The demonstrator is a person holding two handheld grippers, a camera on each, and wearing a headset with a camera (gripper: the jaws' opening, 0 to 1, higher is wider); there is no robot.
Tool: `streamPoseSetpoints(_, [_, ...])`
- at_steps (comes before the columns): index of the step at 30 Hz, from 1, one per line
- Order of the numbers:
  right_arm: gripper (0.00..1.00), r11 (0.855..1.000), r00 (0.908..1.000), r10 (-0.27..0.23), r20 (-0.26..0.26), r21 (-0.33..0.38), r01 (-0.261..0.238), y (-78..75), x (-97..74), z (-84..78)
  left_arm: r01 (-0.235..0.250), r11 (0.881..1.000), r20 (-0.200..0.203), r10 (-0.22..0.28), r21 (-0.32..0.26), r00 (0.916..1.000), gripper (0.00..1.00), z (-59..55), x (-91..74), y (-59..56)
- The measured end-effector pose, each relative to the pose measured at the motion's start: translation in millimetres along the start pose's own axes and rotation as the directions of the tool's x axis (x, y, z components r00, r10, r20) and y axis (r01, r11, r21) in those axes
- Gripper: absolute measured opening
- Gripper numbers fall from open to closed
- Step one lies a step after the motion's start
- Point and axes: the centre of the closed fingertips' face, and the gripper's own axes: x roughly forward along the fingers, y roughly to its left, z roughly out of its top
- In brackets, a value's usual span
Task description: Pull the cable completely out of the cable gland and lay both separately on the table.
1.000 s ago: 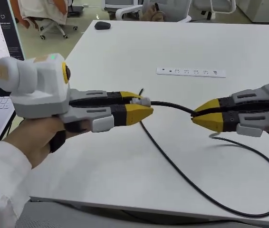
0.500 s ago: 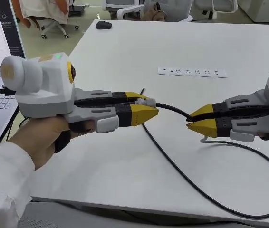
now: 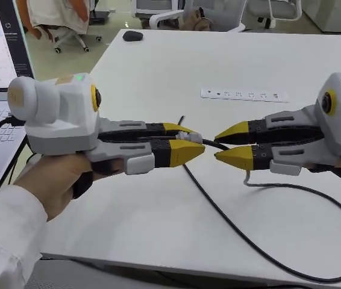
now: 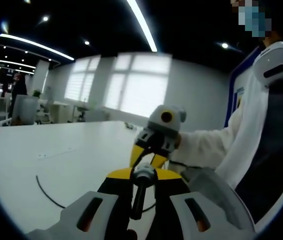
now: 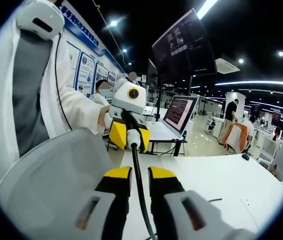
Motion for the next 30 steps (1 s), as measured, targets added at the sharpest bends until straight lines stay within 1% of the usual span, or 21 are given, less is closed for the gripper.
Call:
streamPoseSetpoints(4, [0.04, 1.0, 0.9999, 0.014, 0.001, -0.005, -0.014, 2.2, 1.8, 0.4, 0.001, 1.0, 0.001, -0.001, -0.003, 1.0, 0.17, -0.5, -0.5, 0.0])
streamPoseSetpoints(8, [0.04, 1.0, 0.9997, 0.025, -0.003, -0.002, -0.025, 3.8, 2.0, -1.1, 0.004, 1.0, 0.002, -0.004, -0.005, 1.0, 0.17, -1.0, -0.4, -0.4])
streamPoseSetpoints(12, [0.03, 0.999, 0.9992, 0.033, -0.023, -0.007, -0.033, 5.1, 2.5, -4.3, 0.003, 1.0, -0.002, -0.003, -0.006, 1.0, 0.17, -2.7, 0.2, 0.6])
streamPoseSetpoints(17, [0.03, 0.999, 0.9987, 0.037, -0.034, -0.012, -0.038, 4.9, 2.2, -6.7, 0.0, 1.0, -0.005, 0.0, -0.003, 1.0, 0.17, -3.5, -0.3, 2.5])
streamPoseSetpoints(20, [0.02, 0.999, 0.9982, 0.036, -0.047, -0.013, -0.036, 4.0, 1.5, -9.8, -0.006, 1.0, -0.003, 0.006, -0.004, 1.0, 0.17, -3.4, -2.3, 4.6])
streamPoseSetpoints(24, [0.02, 1.0, 0.9968, 0.028, -0.075, -0.008, -0.028, 1.1, -3.1, -17.4, -0.018, 1.0, 0.001, 0.018, -0.011, 0.9998, 0.17, -3.6, -6.5, 7.6])
streamPoseSetpoints(30, [0.02, 1.0, 0.9947, 0.017, -0.101, 0.003, -0.017, -0.1, -10.2, -26.3, -0.027, 1.0, 0.003, 0.028, -0.015, 0.9996, 0.17, -4.2, -10.5, 10.0])
